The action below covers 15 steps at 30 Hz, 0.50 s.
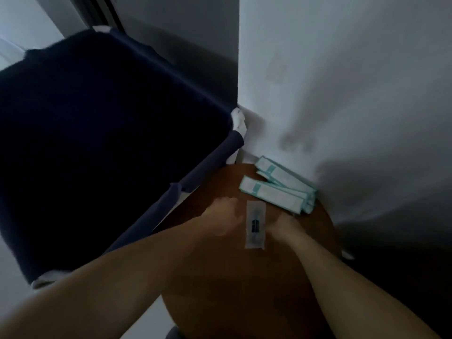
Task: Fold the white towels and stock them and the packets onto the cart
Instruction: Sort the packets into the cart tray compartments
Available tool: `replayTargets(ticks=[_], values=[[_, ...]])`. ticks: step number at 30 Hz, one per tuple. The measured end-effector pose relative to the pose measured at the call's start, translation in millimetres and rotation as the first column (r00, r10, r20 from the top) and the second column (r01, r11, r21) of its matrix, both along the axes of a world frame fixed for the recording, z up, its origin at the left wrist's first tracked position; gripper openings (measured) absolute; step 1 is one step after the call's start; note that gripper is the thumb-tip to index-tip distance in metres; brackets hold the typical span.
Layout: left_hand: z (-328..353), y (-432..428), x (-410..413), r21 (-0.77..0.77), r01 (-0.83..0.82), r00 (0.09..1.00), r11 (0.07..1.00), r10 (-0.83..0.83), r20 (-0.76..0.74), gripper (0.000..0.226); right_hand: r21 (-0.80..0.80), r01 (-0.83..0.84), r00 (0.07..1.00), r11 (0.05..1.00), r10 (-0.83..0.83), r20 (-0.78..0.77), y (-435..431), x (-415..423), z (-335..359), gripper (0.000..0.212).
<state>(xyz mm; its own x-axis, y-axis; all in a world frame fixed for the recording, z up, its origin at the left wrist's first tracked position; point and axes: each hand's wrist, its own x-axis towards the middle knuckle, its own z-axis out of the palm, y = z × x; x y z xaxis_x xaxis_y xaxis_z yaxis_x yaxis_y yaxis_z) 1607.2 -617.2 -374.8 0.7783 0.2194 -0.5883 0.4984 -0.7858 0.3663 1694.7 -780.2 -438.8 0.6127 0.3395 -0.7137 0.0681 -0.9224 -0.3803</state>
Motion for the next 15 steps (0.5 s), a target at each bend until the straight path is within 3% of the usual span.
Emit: replayTargets(ticks=[5, 10, 15], values=[[-72.2, 7.6, 21.0, -0.151, -0.060, 0.997, 0.987, 0.052, -0.051, 0.009, 0.007, 0.229, 0.972, 0.973, -0.229, -0.045, 3.2, 4.3, -66.0, 0.025], [-131.3, 8.3, 33.8, -0.207, -0.167, 0.985, 0.964, 0.155, -0.072, 0.003, -0.059, 0.293, 0.956, 0.954, -0.294, 0.007, 14.4, -2.5, -112.4, 0.053], [-153.8, 5.5, 41.6, -0.255, -0.196, 0.978, 0.947, 0.169, -0.124, 0.006, -0.099, 0.270, 0.962, 0.958, -0.265, 0.066, 20.8, -5.4, -122.8, 0.051]])
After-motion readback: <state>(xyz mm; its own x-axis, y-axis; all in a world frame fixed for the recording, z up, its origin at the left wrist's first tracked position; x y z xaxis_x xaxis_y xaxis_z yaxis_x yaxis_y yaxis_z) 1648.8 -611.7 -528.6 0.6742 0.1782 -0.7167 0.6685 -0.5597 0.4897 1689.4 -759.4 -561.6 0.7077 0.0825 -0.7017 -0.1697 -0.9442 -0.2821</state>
